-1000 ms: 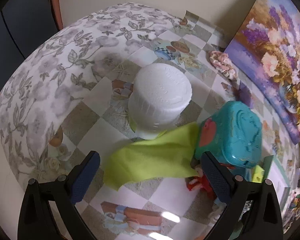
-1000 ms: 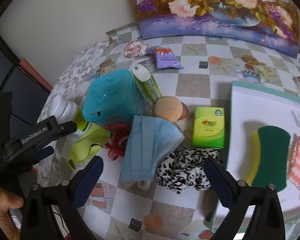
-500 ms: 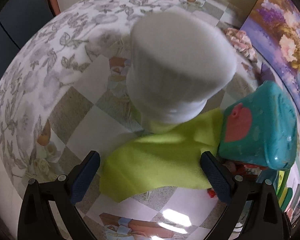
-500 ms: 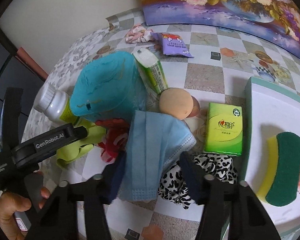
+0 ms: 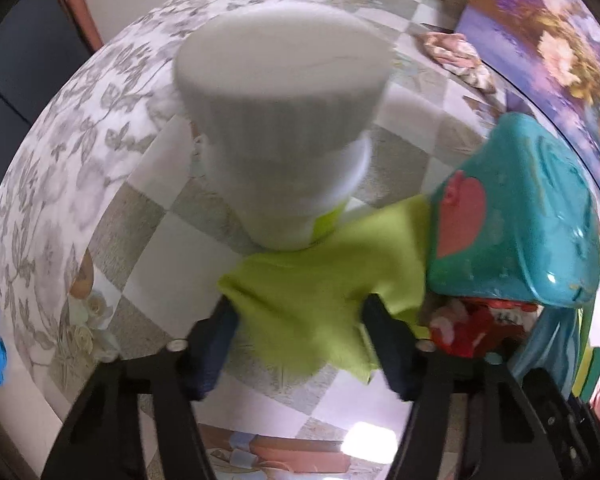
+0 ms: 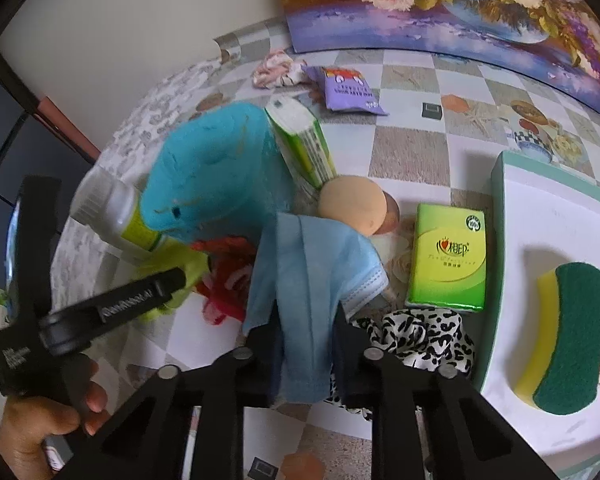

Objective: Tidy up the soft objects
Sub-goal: 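Grasp the blue face mask with the right gripper while the left gripper grasps the lime-green cloth, then lift the blue mask and lime-green cloth and carry them toward the tray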

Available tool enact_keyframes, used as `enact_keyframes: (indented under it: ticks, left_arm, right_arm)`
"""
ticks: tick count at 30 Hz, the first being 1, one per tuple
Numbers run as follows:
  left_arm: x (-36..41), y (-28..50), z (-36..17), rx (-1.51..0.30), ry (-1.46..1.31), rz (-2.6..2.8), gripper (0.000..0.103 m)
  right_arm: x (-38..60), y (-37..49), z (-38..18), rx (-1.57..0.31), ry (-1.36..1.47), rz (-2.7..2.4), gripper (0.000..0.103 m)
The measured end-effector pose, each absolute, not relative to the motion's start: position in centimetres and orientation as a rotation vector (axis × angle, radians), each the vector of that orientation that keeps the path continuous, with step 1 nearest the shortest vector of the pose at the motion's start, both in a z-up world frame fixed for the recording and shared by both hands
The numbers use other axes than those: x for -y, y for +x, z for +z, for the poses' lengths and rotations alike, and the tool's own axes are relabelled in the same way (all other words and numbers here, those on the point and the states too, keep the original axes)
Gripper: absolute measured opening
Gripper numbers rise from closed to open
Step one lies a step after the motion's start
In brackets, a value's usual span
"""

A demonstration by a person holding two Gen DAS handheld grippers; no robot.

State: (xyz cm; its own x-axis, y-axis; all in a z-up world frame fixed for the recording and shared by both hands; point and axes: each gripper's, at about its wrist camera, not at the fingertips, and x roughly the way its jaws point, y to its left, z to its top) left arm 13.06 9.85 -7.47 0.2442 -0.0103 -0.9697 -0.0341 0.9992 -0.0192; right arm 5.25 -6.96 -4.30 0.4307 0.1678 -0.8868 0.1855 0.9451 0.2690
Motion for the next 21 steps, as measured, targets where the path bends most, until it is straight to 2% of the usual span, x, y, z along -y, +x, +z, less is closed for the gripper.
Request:
enact_keyframes:
  ticks: [1, 3, 5, 8, 21]
  left_arm:
    - [-9.7, 13.1, -7.4, -1.320, -0.040, 0.010, 0.050]
    - [-9.7, 13.1, -7.2, -1.315, -0.055, -0.003, 0.033]
    - [-9.9, 13.3, -7.0, -1.314, -0.093, -0.014, 0.023]
    - [-10.2, 13.3, -6.9, -1.307, -0.130, -0.025, 0.015]
    - [-12.3, 11.9, -2.6, -1.200, -0.170, -0.029, 0.012]
  right_arm:
    - [7.0, 5.2, -4.1, -1.127, 0.355, -0.010, 0.017]
    - [7.2, 5.0, -3.9, -1.119, 0.368, -0.006, 0.015]
    - [7.5, 4.9, -3.7, -1.112, 0.384, -0.002, 0.013]
    - [7.8, 4.8, -3.4, -1.103, 0.397, -0.001, 0.012]
    - [9.4, 3.7, -0.2, -1.022, 0.441, -0.003, 0.012]
